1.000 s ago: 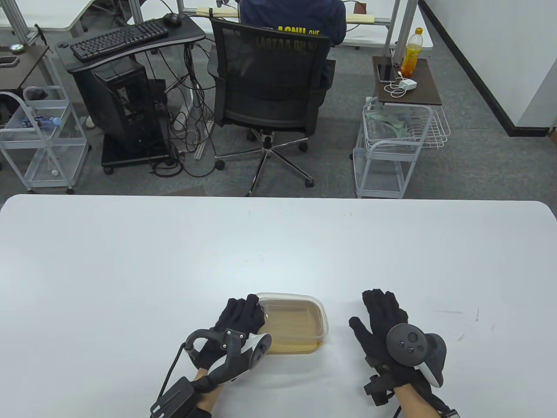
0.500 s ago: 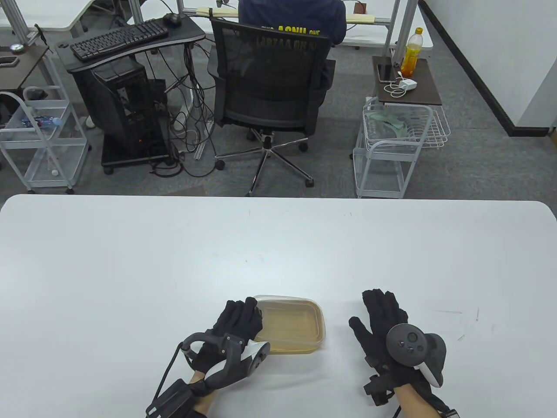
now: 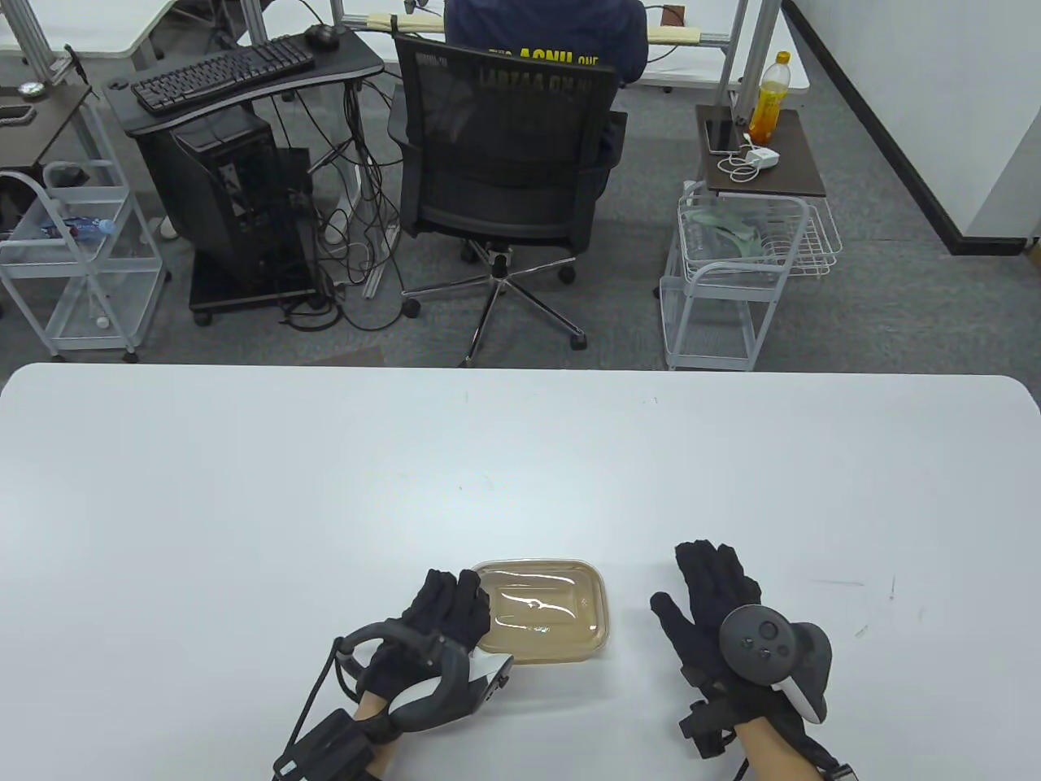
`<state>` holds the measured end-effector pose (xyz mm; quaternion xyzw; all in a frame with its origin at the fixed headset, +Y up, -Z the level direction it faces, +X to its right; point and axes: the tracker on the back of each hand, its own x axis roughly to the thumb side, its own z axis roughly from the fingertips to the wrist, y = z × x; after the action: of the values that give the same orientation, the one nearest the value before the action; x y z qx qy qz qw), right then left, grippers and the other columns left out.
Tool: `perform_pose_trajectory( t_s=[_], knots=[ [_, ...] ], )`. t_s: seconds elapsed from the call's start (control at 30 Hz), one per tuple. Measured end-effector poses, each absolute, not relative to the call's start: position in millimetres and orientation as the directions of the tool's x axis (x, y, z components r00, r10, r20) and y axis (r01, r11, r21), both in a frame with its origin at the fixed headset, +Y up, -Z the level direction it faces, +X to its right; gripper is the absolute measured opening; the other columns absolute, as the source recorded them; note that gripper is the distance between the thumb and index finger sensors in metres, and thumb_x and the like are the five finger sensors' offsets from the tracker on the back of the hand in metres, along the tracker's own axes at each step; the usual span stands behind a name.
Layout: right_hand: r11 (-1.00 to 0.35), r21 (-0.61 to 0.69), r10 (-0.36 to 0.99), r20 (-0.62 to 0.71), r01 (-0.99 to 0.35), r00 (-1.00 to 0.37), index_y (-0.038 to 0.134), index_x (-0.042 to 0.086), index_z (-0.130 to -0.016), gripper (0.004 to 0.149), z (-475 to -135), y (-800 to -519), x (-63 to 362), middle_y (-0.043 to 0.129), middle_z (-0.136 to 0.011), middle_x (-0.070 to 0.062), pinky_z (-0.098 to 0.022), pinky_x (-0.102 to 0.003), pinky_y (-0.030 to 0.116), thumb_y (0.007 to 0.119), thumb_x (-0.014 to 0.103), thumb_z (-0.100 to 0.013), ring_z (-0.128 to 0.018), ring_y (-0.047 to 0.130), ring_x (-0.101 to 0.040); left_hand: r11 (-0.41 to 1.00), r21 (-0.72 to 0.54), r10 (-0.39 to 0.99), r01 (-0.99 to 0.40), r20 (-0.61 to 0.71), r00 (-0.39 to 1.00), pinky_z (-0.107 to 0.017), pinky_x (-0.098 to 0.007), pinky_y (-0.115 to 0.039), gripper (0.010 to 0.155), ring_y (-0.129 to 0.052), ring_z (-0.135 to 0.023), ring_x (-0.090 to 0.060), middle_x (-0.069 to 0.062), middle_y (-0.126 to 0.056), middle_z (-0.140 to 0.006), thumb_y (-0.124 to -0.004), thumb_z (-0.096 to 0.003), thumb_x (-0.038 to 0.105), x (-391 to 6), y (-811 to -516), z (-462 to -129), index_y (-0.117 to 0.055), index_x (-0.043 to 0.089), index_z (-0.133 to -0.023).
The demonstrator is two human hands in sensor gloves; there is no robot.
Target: Cover the takeout box
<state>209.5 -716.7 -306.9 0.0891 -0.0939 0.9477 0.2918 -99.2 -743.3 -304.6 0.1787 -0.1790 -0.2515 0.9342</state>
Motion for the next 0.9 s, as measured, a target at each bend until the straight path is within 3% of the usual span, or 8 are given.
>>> perform_pose_trajectory(
  t_s=[0.1, 0.23, 0.37, 0.57, 0.77, 0.9],
  knots=[
    [-0.817, -0.127, 0.528, 0.228, -0.563, -0.818, 0.052, 0.003, -0.113, 0.07, -306.4, -715.6, 209.2, 0.049, -0.116, -0.032, -0.064, -0.079, 0.043, 0.07, 0.045, -0.061, -0.103, 0.042, -0.058, 0.811, 0.405, -0.544, 0.422, 0.256, 0.799, -0.074, -0.019, -0.072, 0.047, -0.1, -0.086, 0.003, 0.026, -0.09, -0.096, -0.095, -0.0334, 0.04, -99.9, -745.7, -304.1, -0.075, 0.05, -0.074],
    [-0.826, -0.12, 0.513, 0.239, -0.55, -0.824, 0.052, 0.002, -0.113, 0.07, -306.2, -716.2, 206.6, 0.049, -0.116, -0.033, -0.064, -0.079, 0.044, 0.07, 0.045, -0.061, -0.103, 0.042, -0.058, 0.844, 0.343, -0.502, 0.412, 0.239, 0.831, -0.077, -0.023, -0.066, 0.055, -0.092, -0.094, 0.0, 0.026, -0.082, -0.103, -0.09, -0.033, 0.048, -105.6, -738.7, -307.3, -0.071, 0.052, -0.084],
    [-0.846, -0.107, 0.479, 0.274, -0.522, -0.834, 0.053, 0.001, -0.112, 0.069, -305.6, -717.4, 198.4, 0.048, -0.115, -0.034, -0.065, -0.076, 0.044, 0.07, 0.045, -0.061, -0.104, 0.041, -0.056, 0.93, 0.229, -0.335, 0.286, 0.212, 0.918, -0.081, -0.031, -0.057, 0.066, -0.081, -0.103, -0.008, 0.018, -0.072, -0.111, -0.086, -0.0345, 0.052, -117.3, -727.1, -310.0, -0.062, 0.046, -0.096],
    [-0.887, -0.067, 0.409, 0.342, -0.456, -0.846, 0.054, 0.001, -0.111, 0.069, -305.0, -724.1, 174.6, 0.047, -0.115, -0.034, -0.065, -0.073, 0.045, 0.069, 0.045, -0.061, -0.103, 0.041, -0.056, 0.992, 0.125, 0.008, -0.029, 0.166, 0.986, -0.083, -0.036, -0.046, 0.069, -0.069, -0.11, -0.014, 0.014, -0.066, -0.117, -0.076, -0.0369, 0.062, -132.2, -717.8, -308.9, -0.058, 0.044, -0.101],
    [-0.908, -0.001, 0.384, 0.392, -0.418, -0.836, 0.052, 0.0, -0.112, 0.068, -306.7, -732.6, 149.8, 0.045, -0.115, -0.035, -0.066, -0.071, 0.044, 0.068, 0.044, -0.062, -0.103, 0.039, -0.056, 0.987, 0.101, 0.108, -0.122, 0.134, 0.985, -0.083, -0.037, -0.043, 0.066, -0.067, -0.111, -0.015, 0.013, -0.067, -0.117, -0.072, -0.0375, 0.066, -126.0, -719.6, -304.5, -0.064, 0.044, -0.1],
    [-0.92, 0.072, 0.38, 0.414, -0.386, -0.827, 0.05, 0.0, -0.112, 0.068, -308.0, -740.8, 135.5, 0.041, -0.115, -0.035, -0.067, -0.071, 0.044, 0.066, 0.042, -0.062, -0.103, 0.036, -0.057, 0.984, -0.012, 0.178, -0.178, 0.125, 0.976, -0.084, -0.037, -0.042, 0.069, -0.063, -0.113, -0.018, 0.01, -0.063, -0.119, -0.069, -0.0378, 0.067, -115.9, -732.2, -304.2, -0.06, 0.043, -0.102]
  ],
)
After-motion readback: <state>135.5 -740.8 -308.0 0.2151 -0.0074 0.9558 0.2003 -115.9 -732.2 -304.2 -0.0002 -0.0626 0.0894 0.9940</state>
